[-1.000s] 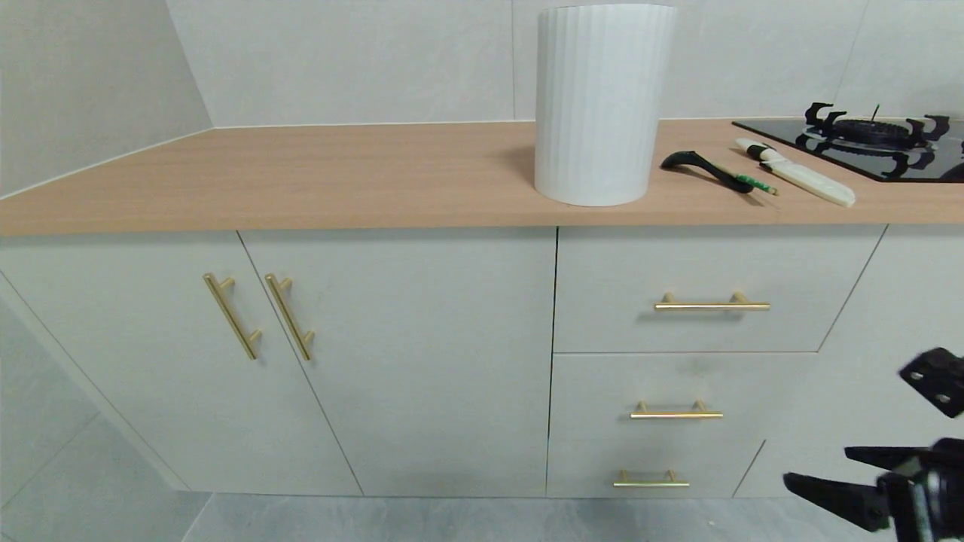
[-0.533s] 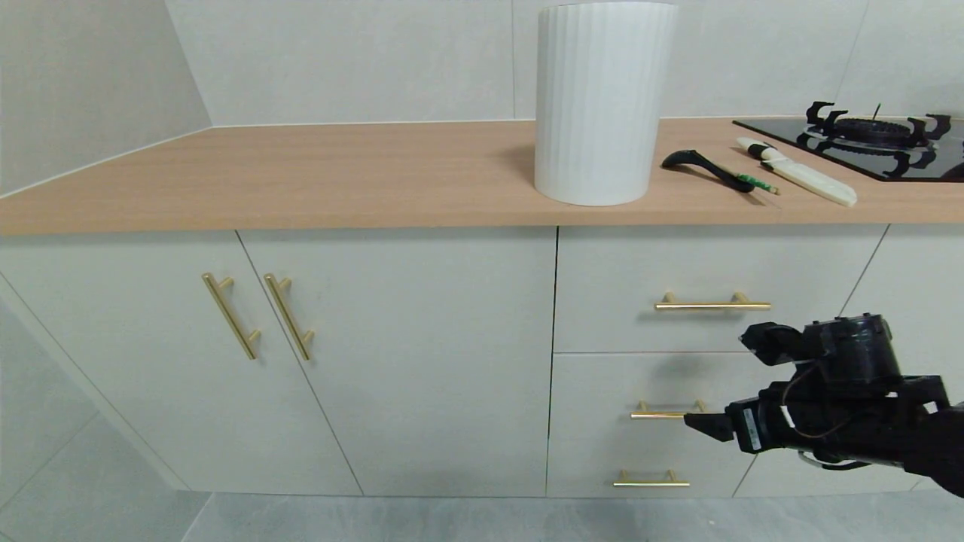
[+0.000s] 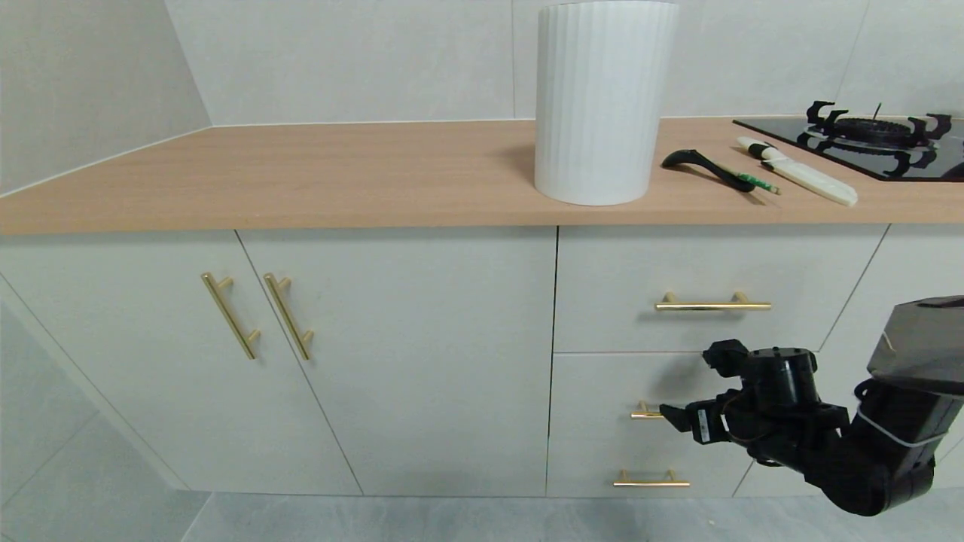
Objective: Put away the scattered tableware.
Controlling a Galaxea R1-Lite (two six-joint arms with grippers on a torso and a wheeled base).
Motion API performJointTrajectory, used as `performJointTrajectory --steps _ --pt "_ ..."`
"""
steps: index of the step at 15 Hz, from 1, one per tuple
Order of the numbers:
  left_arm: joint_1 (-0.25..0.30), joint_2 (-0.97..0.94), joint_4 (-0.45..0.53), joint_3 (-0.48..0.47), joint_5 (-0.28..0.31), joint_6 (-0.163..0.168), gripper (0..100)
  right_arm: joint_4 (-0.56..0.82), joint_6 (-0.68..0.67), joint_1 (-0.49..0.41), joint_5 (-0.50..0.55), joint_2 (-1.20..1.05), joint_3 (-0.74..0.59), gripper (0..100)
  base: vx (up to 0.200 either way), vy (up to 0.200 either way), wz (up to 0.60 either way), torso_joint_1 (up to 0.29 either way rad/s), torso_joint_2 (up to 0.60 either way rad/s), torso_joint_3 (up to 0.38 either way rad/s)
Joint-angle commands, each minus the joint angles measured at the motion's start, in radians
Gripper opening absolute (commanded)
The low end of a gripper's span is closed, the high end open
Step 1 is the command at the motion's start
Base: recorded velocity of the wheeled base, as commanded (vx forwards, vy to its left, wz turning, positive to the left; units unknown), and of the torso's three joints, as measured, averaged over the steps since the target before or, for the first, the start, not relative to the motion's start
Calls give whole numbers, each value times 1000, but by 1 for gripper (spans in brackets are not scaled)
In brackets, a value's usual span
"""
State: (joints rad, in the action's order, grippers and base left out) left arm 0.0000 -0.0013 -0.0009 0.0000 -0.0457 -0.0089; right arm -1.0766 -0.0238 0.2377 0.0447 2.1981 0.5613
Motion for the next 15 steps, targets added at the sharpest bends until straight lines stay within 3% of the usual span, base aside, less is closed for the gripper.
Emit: performJointTrajectory --steps 1,6,7,15 --pt "0 1 -1 0 0 0 100 -60 1 0 50 103 12 100 0 0 0 0 0 0" --pt "0 1 -1 0 0 0 100 -95 -39 0 136 154 65 100 0 0 0 0 0 0" --pt "0 1 -1 0 -2 0 100 -95 -62 0 207 173 101 100 0 0 0 0 0 0" --pt "0 1 -1 0 0 0 100 -89 -59 3 219 200 88 100 0 0 0 0 0 0"
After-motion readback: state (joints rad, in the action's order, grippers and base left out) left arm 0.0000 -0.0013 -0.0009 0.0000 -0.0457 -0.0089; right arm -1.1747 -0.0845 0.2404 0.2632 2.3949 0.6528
